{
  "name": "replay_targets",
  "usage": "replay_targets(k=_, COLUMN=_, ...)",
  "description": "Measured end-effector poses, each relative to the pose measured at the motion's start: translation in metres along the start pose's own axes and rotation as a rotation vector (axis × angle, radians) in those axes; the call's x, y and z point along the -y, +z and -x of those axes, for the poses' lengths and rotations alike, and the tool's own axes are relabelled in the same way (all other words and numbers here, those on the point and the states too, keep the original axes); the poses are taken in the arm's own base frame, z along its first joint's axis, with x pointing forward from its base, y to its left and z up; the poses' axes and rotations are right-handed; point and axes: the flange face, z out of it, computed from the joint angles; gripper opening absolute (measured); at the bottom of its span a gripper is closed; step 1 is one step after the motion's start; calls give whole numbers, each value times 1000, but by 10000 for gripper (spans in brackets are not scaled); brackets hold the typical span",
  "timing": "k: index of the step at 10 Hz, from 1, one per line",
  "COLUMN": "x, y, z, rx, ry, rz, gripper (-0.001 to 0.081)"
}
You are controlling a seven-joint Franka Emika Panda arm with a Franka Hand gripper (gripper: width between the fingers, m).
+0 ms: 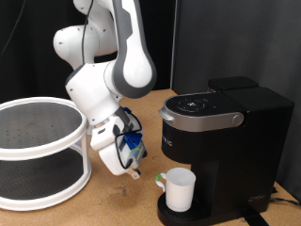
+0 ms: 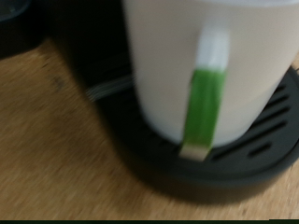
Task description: Make a cup of coffee with the keurig machine
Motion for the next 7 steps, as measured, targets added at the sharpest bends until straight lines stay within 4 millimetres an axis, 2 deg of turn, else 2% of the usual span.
replay_targets(k=2, x=-3, y=-18, z=13, rx=-10, ry=2, rz=-13, gripper=805)
replay_targets(k=5, x=-3, y=-20, z=15, rx=15, ry=-38, rz=-34, gripper=805)
replay_targets(k=7, x=-2, y=-36, z=9, rx=-44, ry=-37, rz=-94, gripper=805)
